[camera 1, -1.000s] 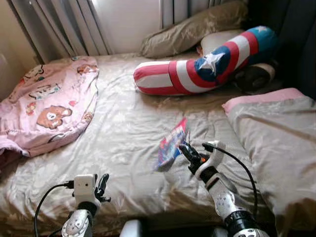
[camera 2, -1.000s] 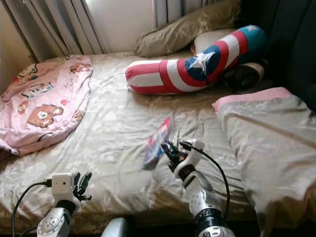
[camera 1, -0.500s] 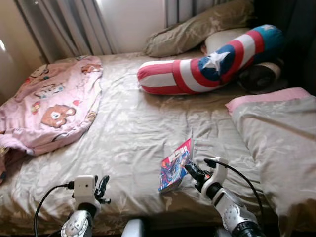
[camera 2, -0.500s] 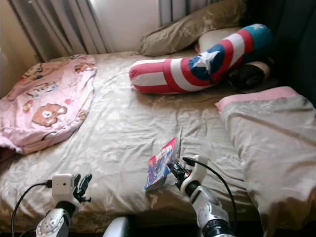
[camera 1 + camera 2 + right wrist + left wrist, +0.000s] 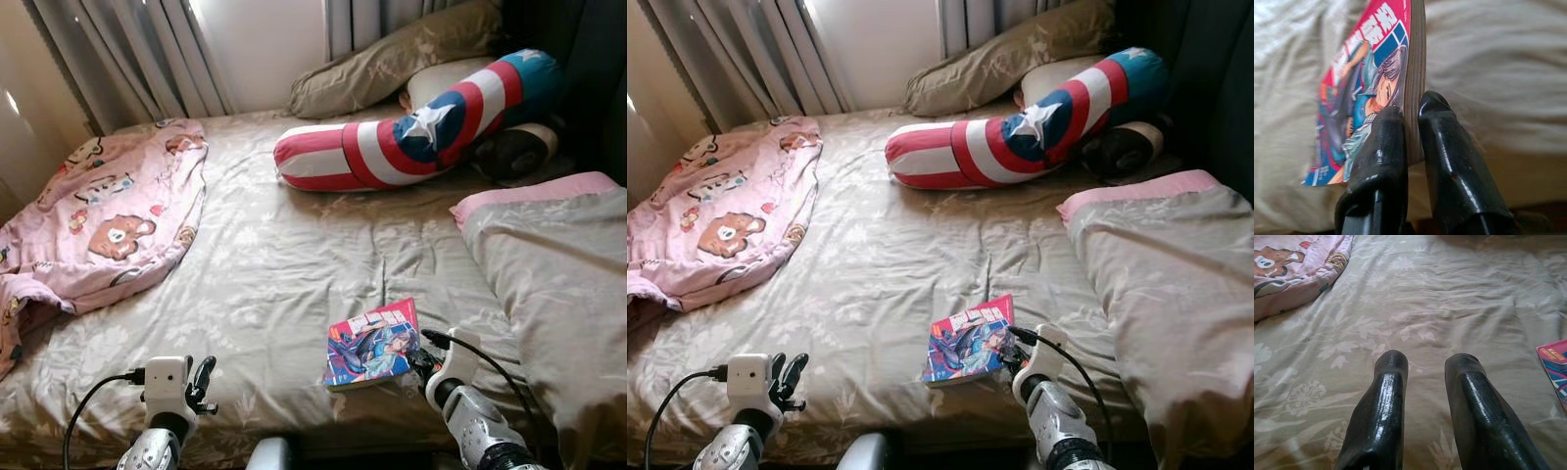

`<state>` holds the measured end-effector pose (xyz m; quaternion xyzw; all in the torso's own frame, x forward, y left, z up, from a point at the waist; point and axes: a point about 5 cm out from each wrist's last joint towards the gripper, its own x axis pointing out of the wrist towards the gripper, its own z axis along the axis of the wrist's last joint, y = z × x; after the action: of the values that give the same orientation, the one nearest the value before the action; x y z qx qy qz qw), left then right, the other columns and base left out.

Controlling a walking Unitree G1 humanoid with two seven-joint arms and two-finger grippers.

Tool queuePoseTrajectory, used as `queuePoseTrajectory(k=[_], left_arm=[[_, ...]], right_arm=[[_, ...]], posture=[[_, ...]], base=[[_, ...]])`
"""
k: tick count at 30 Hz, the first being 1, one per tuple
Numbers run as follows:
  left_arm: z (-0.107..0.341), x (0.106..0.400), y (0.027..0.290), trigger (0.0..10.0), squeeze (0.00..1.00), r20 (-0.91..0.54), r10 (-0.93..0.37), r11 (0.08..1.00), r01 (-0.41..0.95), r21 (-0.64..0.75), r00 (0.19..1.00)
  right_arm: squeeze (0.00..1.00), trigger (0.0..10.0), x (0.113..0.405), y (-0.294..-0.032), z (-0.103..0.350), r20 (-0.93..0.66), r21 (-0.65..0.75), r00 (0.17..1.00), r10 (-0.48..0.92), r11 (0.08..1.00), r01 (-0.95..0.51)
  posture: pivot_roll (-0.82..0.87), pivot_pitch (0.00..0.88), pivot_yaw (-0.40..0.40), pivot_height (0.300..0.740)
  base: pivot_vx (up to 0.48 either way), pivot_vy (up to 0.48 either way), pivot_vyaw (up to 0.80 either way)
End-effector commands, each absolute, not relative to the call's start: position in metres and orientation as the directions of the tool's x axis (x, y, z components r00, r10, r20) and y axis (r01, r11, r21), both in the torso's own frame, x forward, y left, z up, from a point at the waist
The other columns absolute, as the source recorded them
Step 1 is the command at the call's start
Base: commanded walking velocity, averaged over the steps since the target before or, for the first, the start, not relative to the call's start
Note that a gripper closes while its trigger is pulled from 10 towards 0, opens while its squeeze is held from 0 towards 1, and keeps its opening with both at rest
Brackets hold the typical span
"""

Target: Clean up the room

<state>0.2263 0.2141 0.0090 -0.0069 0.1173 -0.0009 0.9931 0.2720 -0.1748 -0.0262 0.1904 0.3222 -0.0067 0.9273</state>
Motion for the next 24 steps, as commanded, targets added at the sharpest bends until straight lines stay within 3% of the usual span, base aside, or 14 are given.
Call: queuePoseTrajectory(k=[1,10,11,12,13,24], left_arm=[[0.01,0.223,0.22,10.0,0.0,-0.246,-0.001,1.0,0.003,0.007,0.969],[0.011,0.22,0.219,10.0,0.0,-0.252,0.002,1.0,0.0,0.007,0.968],[0.011,0.22,0.219,10.0,0.0,-0.254,0.003,1.0,-0.001,0.006,0.967],[0.011,0.22,0.219,10.0,0.0,-0.255,0.003,1.0,-0.002,0.006,0.967],[0.011,0.22,0.218,10.0,0.0,-0.255,0.004,1.0,-0.003,0.006,0.967],[0.011,0.222,0.217,10.0,0.0,-0.255,0.011,1.0,-0.011,0.004,0.967]], right_arm=[[0.0,10.0,0.272,-0.171,-0.027,-0.615,0.325,0.782,0.098,0.935,0.139],[0.0,10.0,0.273,-0.176,-0.028,-0.626,0.296,0.778,0.051,0.938,0.178],[0.38,10.0,0.274,-0.177,-0.026,-0.622,0.287,0.782,0.041,0.941,0.179],[0.38,10.0,0.275,-0.178,-0.026,-0.62,0.284,0.784,0.037,0.942,0.181],[0.5,10.0,0.276,-0.18,-0.024,-0.616,0.278,0.788,0.025,0.942,0.187],[0.49,10.0,0.283,-0.193,-0.016,-0.597,0.196,0.8,-0.051,0.958,0.207]], posture=[[0.1,0.001,0.146,0.619],[0.1,0.016,0.145,0.619],[0.11,0.019,0.144,0.619],[0.11,0.019,0.144,0.619],[0.1,0.021,0.144,0.619],[0.11,0.022,0.138,0.619]], base=[[0.0,0.0,0.0],[0.0,0.0,0.0],[0.0,0.0,0.0],[0.0,0.0,0.0],[0.0,0.0,0.0],[0.0,0.0,0.0]])
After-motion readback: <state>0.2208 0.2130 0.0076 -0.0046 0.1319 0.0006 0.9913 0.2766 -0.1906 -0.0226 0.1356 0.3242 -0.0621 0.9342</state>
